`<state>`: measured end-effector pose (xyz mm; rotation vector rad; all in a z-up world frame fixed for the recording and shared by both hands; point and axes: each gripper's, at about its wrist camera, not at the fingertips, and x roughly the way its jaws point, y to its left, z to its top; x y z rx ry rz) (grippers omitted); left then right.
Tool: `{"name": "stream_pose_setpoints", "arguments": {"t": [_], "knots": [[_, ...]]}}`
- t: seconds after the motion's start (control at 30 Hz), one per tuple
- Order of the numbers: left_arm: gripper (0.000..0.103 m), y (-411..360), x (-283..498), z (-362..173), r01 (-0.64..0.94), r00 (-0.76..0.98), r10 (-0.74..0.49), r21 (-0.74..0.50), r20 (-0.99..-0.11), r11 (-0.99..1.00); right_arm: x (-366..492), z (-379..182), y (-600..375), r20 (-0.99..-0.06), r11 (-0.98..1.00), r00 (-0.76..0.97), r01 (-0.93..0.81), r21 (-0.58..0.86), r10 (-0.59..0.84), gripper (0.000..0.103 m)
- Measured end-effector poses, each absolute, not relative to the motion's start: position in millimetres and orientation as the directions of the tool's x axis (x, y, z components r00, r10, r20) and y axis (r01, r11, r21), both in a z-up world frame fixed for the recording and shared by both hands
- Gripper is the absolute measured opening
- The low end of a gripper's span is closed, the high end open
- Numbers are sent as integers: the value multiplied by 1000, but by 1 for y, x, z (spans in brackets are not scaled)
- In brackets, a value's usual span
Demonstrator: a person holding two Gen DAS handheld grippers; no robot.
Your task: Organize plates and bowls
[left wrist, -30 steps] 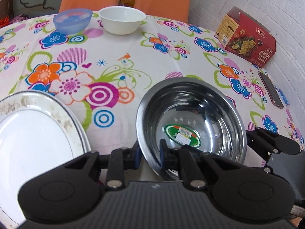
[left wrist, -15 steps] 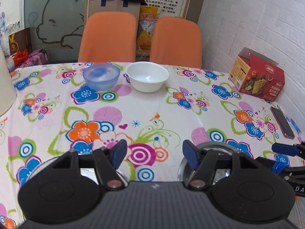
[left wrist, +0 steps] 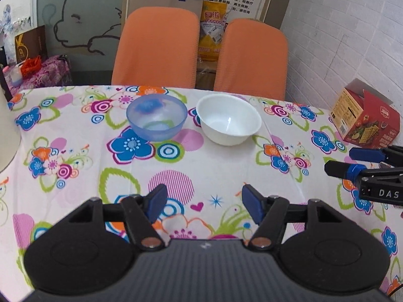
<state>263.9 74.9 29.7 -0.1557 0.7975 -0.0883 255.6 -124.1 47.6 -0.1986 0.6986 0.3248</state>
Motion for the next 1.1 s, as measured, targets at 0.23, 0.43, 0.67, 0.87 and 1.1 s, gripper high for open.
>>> {"name": "stream_pose_setpoints", "arguments": {"t": [0.23, 0.43, 0.67, 0.87, 1.1], "knots": [[67, 78, 365, 47, 74, 701, -157, -149, -695, 986, 331, 24, -113, -706, 938, 655, -345, 36, 268, 54], [67, 66, 456, 25, 154, 613, -210, -145, -761, 977, 366, 5, -90, -721, 907, 605, -414, 76, 337, 54], [67, 55, 501, 2, 283, 542, -244, -99, -804, 954, 379, -20, -75, -729, 850, 557, -522, 66, 398, 54], [67, 35, 508, -15, 358, 514, -223, -30, -828, 933, 394, -36, -61, -735, 835, 553, -549, 34, 393, 55], [67, 33, 507, -25, 353, 511, -227, -38, -829, 935, 402, -37, -50, -703, 829, 578, -558, 30, 415, 55]]}}
